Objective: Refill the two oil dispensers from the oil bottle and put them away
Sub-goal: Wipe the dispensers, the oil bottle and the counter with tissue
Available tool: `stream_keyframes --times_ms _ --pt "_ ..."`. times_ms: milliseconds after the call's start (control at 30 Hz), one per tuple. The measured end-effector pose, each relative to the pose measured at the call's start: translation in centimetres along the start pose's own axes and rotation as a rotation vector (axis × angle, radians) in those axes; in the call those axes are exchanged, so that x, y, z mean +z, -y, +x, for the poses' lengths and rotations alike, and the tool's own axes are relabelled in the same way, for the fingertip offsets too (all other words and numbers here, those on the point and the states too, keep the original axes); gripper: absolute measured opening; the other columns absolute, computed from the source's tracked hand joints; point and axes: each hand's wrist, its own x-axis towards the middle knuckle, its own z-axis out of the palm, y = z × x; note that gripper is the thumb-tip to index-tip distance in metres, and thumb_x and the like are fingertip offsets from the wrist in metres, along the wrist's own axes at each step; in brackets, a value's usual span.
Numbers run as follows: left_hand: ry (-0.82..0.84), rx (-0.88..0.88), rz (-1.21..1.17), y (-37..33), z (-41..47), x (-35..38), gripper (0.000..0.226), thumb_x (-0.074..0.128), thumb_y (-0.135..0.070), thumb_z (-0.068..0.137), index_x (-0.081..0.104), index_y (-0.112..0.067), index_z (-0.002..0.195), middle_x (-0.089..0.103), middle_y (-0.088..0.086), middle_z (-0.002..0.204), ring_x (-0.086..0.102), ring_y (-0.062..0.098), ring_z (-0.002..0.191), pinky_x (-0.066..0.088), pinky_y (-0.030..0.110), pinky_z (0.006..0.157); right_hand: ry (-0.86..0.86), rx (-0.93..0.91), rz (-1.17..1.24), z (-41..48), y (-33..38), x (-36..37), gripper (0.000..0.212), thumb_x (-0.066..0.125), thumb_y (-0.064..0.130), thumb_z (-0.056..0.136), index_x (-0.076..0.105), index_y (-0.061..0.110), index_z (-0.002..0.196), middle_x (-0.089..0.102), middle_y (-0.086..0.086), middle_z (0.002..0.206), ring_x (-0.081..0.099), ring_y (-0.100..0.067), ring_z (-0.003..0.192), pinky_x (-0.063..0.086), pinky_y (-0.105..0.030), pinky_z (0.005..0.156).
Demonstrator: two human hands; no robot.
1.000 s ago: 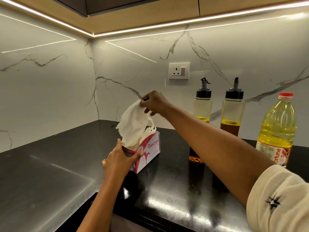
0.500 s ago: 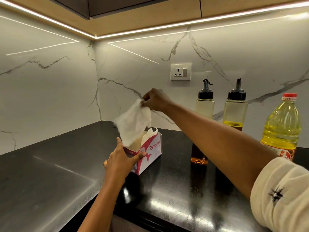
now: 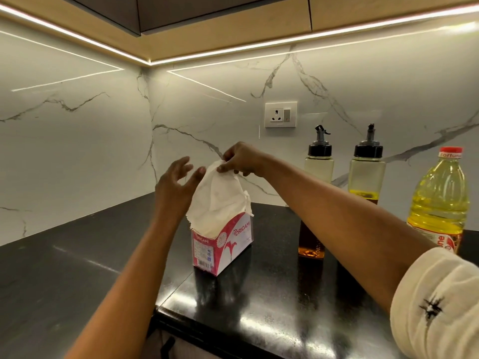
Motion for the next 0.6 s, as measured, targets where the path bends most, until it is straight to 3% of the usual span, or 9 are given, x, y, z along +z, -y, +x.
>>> stream_keyframes --times_ms 67,167,300,400,600 --pt "0.160 -0.007 0.124 -0.5 2.1 0.1 0.043 0.067 -0.035 0.087 0.060 -0.016 0.125 0.067 0.000 0.111 0.063 0.016 0.098 0.046 0.023 0.077 0.011 -0.016 0.032 0.0 0.0 -0.1 0.021 0.070 0.019 0.083 0.067 0.009 0.101 0.060 0.001 0.078 0.052 -0.010 0.066 0.044 -0.021 0.051" --pt "0.177 -0.024 0.114 -0.6 3.6 0.5 0.020 0.068 -0.027 0.087 0.074 -0.014 0.101 0.071 0.003 0.095 0.065 0.019 0.089 0.045 0.021 0.066 0.002 -0.016 0.069 0.1 -0.4 -0.1 0.017 0.070 0.017 0.083 0.067 0.010 0.097 0.062 0.000 0.080 0.055 -0.009 0.068 0.050 -0.023 0.057" --pt "0.184 -0.098 0.020 -0.5 4.1 0.7 0.015 0.068 -0.023 0.088 0.075 -0.012 0.096 0.070 0.003 0.093 0.063 0.018 0.083 0.048 0.022 0.065 -0.050 0.033 0.148 0.0 -1.5 0.1 0.017 0.066 0.013 0.086 0.066 0.011 0.103 0.064 -0.004 0.091 0.057 -0.010 0.071 0.050 -0.022 0.055" --pt "0.177 -0.232 -0.108 0.3 4.0 0.7 0.014 0.068 -0.021 0.087 0.075 -0.010 0.093 0.071 0.007 0.093 0.065 0.023 0.082 0.055 0.030 0.072 -0.083 0.065 0.248 -0.3 -2.5 0.4 0.017 0.064 0.005 0.086 0.065 0.007 0.103 0.064 -0.007 0.090 0.059 -0.011 0.070 0.051 -0.022 0.055" --pt "0.187 -0.447 -0.373 1.8 3.9 0.7 0.016 0.075 -0.017 0.081 0.073 -0.006 0.091 0.072 0.015 0.096 0.067 0.028 0.081 0.057 0.035 0.073 0.047 0.018 0.326 -1.7 -3.8 1.9 0.027 0.070 0.010 0.082 0.060 0.012 0.108 0.063 -0.005 0.094 0.060 -0.015 0.083 0.055 -0.026 0.064"
